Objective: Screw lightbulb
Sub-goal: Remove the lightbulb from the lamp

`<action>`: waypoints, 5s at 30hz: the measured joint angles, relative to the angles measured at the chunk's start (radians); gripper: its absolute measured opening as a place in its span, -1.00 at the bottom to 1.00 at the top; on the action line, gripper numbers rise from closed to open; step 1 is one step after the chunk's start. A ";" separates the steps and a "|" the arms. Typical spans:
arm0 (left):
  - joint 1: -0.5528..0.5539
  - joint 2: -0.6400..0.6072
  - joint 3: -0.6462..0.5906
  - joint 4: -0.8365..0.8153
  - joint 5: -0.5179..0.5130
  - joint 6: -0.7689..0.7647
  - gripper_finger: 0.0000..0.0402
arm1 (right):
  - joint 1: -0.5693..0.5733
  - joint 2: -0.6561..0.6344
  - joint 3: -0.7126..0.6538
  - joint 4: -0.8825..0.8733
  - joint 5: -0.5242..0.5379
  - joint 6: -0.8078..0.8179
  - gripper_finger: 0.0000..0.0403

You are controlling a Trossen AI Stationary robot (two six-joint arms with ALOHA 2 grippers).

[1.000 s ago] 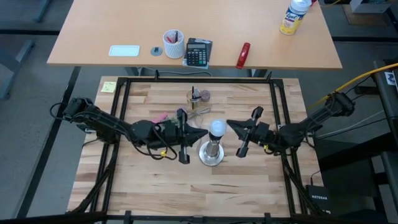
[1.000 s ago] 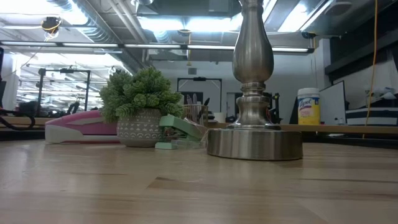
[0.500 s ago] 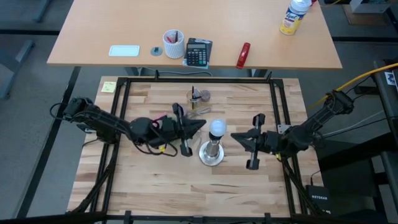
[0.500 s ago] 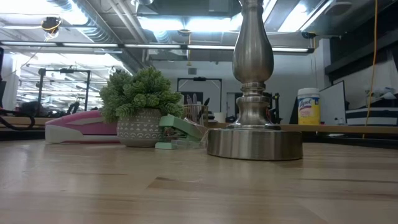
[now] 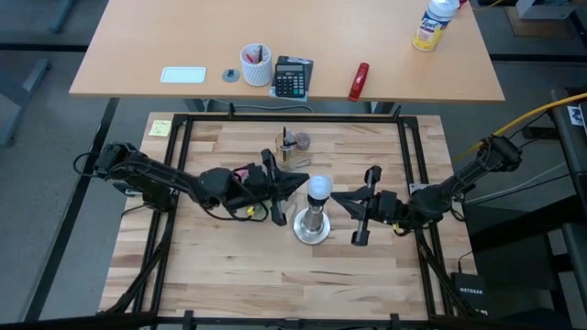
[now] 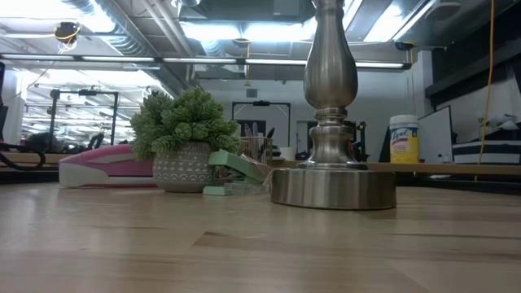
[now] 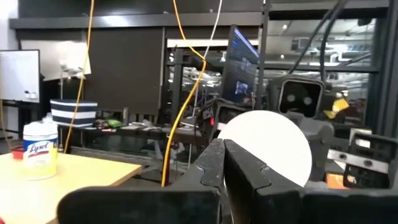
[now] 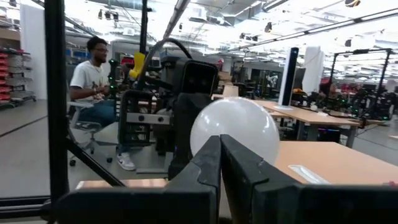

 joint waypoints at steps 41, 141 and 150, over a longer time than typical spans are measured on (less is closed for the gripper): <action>-0.100 0.000 0.000 0.045 0.049 0.093 -0.99 | -0.012 -0.045 0.000 0.005 0.149 -0.061 -0.92; -0.039 0.001 0.000 -0.025 0.084 0.001 -0.99 | -0.028 -0.039 0.000 -0.027 0.052 0.002 -0.92; -0.039 0.001 0.000 -0.030 0.083 -0.018 -0.99 | -0.073 -0.039 0.000 -0.030 0.051 0.031 -0.92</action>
